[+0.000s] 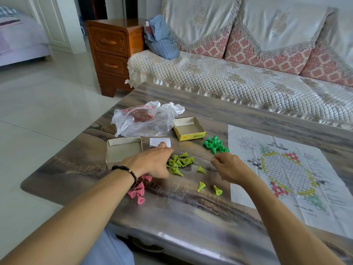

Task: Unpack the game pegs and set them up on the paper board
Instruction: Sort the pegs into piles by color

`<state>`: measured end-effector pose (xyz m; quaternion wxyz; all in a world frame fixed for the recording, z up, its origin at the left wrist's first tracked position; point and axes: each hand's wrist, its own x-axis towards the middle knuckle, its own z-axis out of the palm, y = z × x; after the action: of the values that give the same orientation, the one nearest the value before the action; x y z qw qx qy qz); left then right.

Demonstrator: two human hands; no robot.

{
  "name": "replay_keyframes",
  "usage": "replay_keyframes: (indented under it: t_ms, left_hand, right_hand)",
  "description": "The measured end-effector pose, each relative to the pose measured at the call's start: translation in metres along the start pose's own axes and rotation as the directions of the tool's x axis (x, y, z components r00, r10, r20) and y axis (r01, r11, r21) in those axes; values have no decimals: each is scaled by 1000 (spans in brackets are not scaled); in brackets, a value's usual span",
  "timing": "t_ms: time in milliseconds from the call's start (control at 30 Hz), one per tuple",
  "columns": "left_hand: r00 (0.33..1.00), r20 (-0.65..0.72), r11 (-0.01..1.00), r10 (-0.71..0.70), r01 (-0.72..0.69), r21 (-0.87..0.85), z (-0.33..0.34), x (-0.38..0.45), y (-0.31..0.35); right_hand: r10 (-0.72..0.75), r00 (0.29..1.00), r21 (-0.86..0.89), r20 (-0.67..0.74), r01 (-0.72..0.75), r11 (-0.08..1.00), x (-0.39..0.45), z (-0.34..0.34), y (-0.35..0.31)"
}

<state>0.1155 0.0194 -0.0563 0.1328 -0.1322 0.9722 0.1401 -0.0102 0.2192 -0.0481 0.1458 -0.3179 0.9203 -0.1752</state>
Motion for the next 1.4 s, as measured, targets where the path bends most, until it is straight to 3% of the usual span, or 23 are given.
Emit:
replay_keyframes:
  t_ms: [100,200,400,533,700,900,1167,1400]
  left_hand:
    - [999,25,999,34,-33,-36,1,-1,10]
    - [999,10,998,46,-45,-40,7,-3,19]
    - [990,-139,1000,-1,1,1,26,-7,33]
    - [973,-230,999,-32,32,-4,31,-4,36]
    - [969,-245,1000,-12,9,-14,27,2,28]
    - [981,-195,996,-3,-15,-91,23,-2,14]
    - [986,-165,991,-6,-16,-132,17,1,4]
    - [975,-219,973,-27,-24,-230,16,2,7]
  right_hand:
    - [89,994,-18,70,-88,996,-18,0,4]
    - [136,982,119,129,-151,981,-31,6,-2]
    - [112,992,361,67,-128,924,-16,28,-20]
    - [144,979,524,142,-198,828,1,29,-31]
    - [143,970,601,195,-234,765,15,24,-31]
    - [86,993,459,78,-112,881,31,18,-25]
    - [-136,990,214,25,128,969,38,25,-42]
    - [-159,987,277,33,143,950,38,27,-35]
